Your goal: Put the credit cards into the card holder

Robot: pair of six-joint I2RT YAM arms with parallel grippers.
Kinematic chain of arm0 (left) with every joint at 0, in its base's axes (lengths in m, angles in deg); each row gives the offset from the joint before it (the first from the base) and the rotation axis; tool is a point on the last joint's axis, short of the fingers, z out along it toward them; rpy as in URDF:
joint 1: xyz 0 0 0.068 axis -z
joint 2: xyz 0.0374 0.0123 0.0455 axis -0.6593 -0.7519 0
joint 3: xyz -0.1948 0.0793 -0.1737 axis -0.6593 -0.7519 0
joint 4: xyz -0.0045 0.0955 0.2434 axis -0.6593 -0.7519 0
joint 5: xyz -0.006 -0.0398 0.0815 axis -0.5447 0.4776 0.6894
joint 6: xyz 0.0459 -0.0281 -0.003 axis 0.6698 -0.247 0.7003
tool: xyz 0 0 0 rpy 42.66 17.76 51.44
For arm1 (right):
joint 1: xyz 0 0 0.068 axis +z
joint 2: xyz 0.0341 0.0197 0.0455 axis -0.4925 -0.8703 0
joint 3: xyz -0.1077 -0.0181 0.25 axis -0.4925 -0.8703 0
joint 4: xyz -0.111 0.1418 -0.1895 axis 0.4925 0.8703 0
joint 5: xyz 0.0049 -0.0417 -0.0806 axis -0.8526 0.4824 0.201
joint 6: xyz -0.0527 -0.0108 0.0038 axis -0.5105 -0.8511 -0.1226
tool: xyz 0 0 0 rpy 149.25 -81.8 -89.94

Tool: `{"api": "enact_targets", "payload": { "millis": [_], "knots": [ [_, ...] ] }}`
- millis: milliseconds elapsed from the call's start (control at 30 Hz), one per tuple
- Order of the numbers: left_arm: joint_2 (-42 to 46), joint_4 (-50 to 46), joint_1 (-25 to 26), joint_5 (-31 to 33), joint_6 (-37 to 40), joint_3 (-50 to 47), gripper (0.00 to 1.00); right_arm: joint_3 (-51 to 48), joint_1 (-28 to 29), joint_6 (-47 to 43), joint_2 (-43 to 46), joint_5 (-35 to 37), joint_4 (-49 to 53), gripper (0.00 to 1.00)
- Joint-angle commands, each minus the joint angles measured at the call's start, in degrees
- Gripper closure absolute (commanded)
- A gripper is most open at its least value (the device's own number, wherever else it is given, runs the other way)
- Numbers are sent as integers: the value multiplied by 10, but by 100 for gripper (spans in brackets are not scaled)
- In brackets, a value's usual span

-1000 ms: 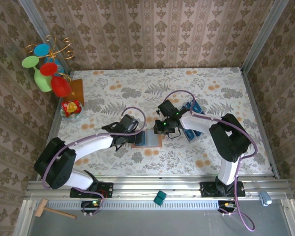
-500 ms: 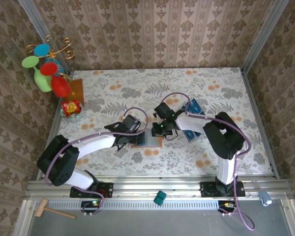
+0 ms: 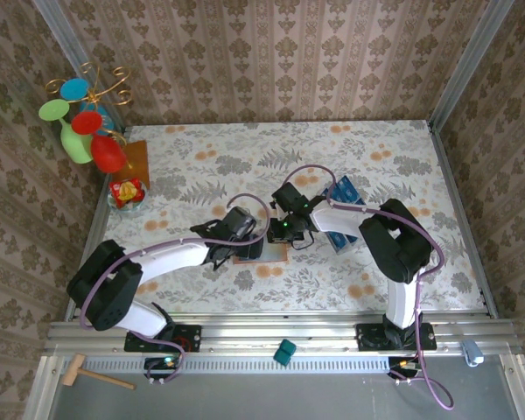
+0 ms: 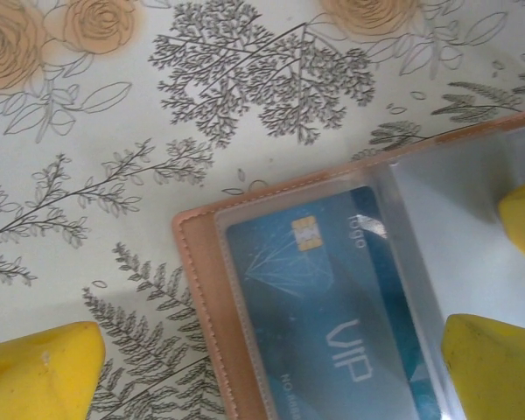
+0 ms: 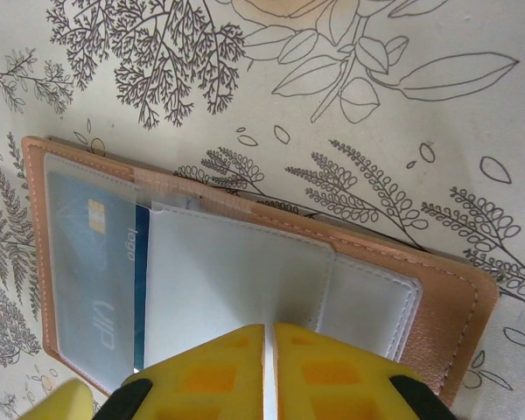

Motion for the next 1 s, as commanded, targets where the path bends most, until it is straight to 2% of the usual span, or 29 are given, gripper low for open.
{"api": "enact_targets", "payload": {
  "millis": [0, 533, 800, 967],
  "knots": [
    [-8, 22, 11, 9, -13, -2, 0, 4, 3, 9, -10, -8, -6, 87],
    [-45, 32, 27, 36, -34, -31, 0, 7, 4, 10, 0, -10, -5, 87],
    [-52, 35, 27, 38, -43, -38, 0, 5, 1, 7, 39, 1, 7, 66],
    [-51, 35, 28, 38, -43, -38, 0, -7, 1, 14, 51, 6, 2, 62]
  ]
}}
